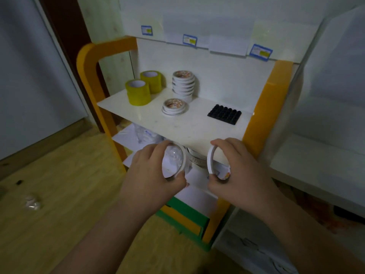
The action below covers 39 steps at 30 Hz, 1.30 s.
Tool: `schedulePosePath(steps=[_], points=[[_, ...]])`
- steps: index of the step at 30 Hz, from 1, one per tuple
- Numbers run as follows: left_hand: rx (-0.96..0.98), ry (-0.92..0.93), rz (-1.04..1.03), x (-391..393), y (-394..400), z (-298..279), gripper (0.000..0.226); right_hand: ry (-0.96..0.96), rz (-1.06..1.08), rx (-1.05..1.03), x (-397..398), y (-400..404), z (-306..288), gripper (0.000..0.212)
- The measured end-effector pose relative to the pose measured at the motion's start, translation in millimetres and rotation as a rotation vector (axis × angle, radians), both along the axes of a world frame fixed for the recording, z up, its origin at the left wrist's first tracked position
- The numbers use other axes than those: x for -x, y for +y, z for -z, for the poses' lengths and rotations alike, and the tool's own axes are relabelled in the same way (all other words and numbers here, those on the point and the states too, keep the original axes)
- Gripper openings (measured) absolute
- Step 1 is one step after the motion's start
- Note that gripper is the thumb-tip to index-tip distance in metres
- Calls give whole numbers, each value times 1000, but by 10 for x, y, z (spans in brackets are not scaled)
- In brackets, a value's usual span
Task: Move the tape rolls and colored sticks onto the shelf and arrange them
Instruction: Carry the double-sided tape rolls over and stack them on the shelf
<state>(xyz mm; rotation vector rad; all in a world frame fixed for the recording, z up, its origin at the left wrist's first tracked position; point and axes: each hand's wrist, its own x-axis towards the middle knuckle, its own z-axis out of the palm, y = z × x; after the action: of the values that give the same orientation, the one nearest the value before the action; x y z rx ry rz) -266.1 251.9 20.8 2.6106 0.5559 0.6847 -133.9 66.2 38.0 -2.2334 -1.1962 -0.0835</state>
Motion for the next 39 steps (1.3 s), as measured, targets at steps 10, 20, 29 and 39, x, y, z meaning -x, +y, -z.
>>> schedulePosePath(steps=[10,20,29,39], points=[[-4,10,-74,-519,903,63,68,70,52,-29,-735,1028,196,73],[-41,84,-9,-1288,1569,17,64,29,150,49,-1175,1457,199,74],[-6,133,237,-2349,2365,246,84,188,296,100,-1342,1652,363,76],[-50,212,518,-3012,2727,355,98,149,449,142,-1293,1911,322,78]])
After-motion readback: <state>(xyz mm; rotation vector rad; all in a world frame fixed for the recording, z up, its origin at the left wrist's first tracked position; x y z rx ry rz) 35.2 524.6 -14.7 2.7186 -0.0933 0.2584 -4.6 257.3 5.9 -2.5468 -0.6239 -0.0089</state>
